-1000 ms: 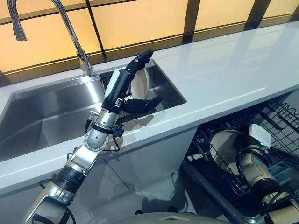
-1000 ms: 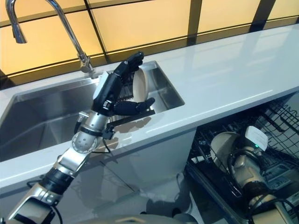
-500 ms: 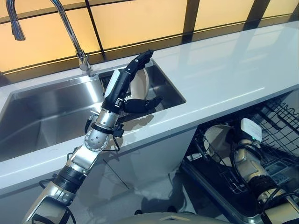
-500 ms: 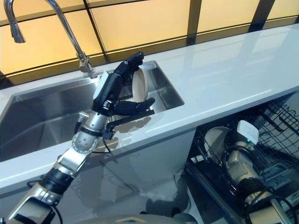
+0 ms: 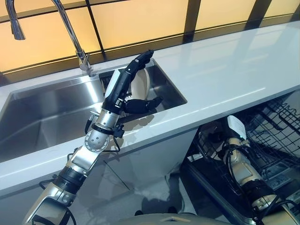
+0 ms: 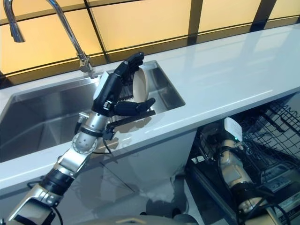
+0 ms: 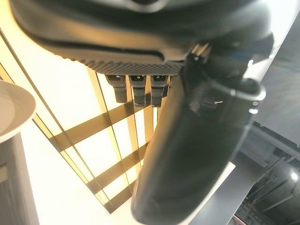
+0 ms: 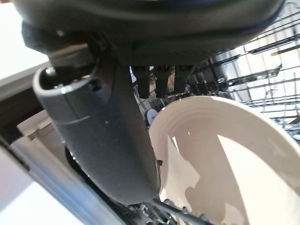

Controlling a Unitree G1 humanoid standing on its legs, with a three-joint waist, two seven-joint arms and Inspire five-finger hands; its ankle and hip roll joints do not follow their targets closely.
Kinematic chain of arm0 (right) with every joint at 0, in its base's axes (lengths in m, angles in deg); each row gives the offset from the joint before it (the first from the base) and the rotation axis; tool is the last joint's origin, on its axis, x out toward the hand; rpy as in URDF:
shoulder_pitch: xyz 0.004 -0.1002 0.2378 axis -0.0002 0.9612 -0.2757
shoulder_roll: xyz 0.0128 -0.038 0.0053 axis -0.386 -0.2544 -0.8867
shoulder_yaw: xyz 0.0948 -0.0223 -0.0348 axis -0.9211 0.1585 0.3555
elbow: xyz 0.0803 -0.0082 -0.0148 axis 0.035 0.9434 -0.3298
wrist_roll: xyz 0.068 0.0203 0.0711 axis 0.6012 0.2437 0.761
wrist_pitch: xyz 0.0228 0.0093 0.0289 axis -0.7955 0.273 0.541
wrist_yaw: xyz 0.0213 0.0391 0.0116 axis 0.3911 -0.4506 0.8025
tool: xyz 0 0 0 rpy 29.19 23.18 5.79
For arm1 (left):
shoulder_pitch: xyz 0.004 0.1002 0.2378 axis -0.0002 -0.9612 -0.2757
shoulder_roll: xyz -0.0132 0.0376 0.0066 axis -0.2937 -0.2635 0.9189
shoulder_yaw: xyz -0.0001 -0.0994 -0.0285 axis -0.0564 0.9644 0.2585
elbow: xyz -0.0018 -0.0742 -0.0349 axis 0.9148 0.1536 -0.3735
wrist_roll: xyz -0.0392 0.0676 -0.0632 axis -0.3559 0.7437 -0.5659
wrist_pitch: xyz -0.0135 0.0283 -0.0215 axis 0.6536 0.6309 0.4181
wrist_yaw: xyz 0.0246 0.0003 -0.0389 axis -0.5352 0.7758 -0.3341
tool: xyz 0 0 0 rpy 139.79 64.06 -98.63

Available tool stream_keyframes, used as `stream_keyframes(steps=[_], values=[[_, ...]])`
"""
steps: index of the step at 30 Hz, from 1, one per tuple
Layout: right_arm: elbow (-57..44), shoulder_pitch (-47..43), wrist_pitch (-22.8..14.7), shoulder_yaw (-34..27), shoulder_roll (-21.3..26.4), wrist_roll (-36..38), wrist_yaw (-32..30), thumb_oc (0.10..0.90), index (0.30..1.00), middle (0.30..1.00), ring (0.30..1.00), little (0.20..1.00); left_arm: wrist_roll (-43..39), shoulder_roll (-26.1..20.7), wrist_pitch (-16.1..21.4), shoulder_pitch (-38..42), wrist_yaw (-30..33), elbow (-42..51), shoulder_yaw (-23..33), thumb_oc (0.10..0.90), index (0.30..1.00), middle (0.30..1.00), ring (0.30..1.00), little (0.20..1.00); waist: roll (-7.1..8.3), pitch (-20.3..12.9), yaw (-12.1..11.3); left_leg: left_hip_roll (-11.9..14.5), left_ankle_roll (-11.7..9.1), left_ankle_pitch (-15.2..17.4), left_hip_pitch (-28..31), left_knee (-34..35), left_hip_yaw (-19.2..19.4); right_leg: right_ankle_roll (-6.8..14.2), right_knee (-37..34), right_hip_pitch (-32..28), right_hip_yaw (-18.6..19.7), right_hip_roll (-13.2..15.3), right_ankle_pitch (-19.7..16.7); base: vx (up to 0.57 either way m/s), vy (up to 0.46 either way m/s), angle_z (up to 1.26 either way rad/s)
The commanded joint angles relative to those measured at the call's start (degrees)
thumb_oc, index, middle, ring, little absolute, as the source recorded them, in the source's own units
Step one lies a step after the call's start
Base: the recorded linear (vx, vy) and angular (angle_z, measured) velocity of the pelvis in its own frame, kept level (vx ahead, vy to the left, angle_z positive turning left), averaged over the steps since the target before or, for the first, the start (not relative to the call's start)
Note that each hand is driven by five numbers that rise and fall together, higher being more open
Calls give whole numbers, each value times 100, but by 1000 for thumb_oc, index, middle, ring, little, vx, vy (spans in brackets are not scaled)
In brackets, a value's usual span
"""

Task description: Pick up plates and place into dishwasher.

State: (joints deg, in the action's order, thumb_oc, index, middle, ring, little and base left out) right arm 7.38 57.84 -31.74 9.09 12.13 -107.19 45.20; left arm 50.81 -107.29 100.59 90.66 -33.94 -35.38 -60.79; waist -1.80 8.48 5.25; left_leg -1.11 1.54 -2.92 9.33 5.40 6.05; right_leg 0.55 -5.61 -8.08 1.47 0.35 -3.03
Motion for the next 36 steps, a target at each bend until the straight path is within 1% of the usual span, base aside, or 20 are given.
stream_keyframes(steps=[1, 9, 13, 17, 21, 24, 27, 30, 31, 34, 35, 36], values=[[-459, -286, -317, -560, 357, -99, -143, 800, 900, 900, 900, 900, 104, 12, 429, 580, 269, -112, 274, 800, 900, 900, 900, 900, 165, -265, 143, -265, 328, 1015, 205, -40, 12, 4, 61, -155, 102, -446, 454, 4, 3, -4], [-828, 285, -342, -999, 442, -118, -93, 800, 900, 900, 900, 900, 180, -57, 369, 463, 237, -34, 400, 800, 900, 900, 900, 900, 160, -262, 292, -246, 328, 1032, 224, -40, 126, 38, 61, -138, 198, -456, 442, 7, -1, -7], [-1032, 515, -396, -1238, 447, -196, -206, 800, 900, 900, 900, 900, 207, -116, 335, 407, 236, -3, 480, 800, 900, 900, 900, 900, 147, -262, 372, -238, 325, 1039, 224, -40, 186, 47, 61, -122, 248, -467, 438, 3, 0, -7], [-1234, 660, -623, -1495, 404, -162, -642, 800, 900, 900, 900, 900, 289, -132, 341, 366, 297, -18, 520, 800, 900, 900, 900, 900, 120, -264, 441, -228, 318, 1038, 229, -40, 231, 57, 61, -109, 292, -478, 426, 1, 0, -5], [-1434, 813, -809, -1671, 362, -221, -853, 800, 900, 900, 900, 900, 396, -150, 296, 301, 417, -55, 599, 800, 900, 900, 900, 900, 96, -274, 497, -223, 319, 1043, 227, -40, 266, 66, 61, -98, 328, -485, 427, -2, -3, -4], [-1669, 1002, -943, -1849, 366, -222, -918, 800, 900, 900, 900, 900, 677, -201, 238, 230, 640, -144, 726, 800, 900, 900, 900, 900, 82, -280, 551, -223, 314, 1038, 230, -40, 291, 71, 61, -91, 358, -493, 424, 0, 0, 0], [-1866, 1171, -1126, -2050, 421, -205, -921, 800, 900, 900, 900, 900, 1129, -438, 136, 250, 932, -238, 875, 800, 900, 900, 900, 900, 55, -280, 609, -224, 307, 1035, 239, -40, 318, 82, 61, -88, 391, -495, 427, 0, 0, 0], [-1915, 1210, -1207, -2078, 496, -155, -922, 800, 900, 900, 900, 900, 1392, -658, 56, 378, 1147, -403, 909, 800, 900, 900, 900, 900, 34, -282, 635, -227, 301, 1035, 239, -40, 337, 98, 61, -83, 391, -489, 429, -3, -10, -5], [-1972, 1269, -1279, -2094, 600, -129, -876, 800, 900, 900, 900, 900, 1544, -1062, -32, 621, 1348, -678, 937, 800, 900, 900, 900, 900, -10, -296, 680, -233, 286, 1030, 234, -40, 365, 123, 61, -72, 388, -482, 431, -2, -13, -5], [-2051, 1368, -1360, -2116, 708, -92, -777, 800, 900, 900, 900, 900, 1789, -1642, -153, 944, 1541, -1020, 985, 800, 900, 900, 900, 900, -70, -326, 731, -236, 266, 1021, 220, -40, 409, 148, 61, -50, 381, -470, 433, 0, -5, -1], [-2039, 1403, -1417, -2119, 772, -61, -729, 800, 900, 900, 900, 900, 1864, -1942, -234, 1128, 1601, -1184, 956, 800, 900, 900, 900, 900, -101, -338, 758, -239, 260, 1024, 212, -40, 428, 159, 61, -38, 375, -465, 434, 0, 0, 0], [-2041, 1427, -1442, -2122, 805, -42, -702, 800, 900, 900, 900, 900, 1878, -2145, -275, 1232, 1633, -1257, 946, 800, 900, 900, 900, 900, -127, -342, 772, -237, 253, 1021, 209, -40, 450, 166, 61, -31, 369, -461, 433, 0, 0, 0]])
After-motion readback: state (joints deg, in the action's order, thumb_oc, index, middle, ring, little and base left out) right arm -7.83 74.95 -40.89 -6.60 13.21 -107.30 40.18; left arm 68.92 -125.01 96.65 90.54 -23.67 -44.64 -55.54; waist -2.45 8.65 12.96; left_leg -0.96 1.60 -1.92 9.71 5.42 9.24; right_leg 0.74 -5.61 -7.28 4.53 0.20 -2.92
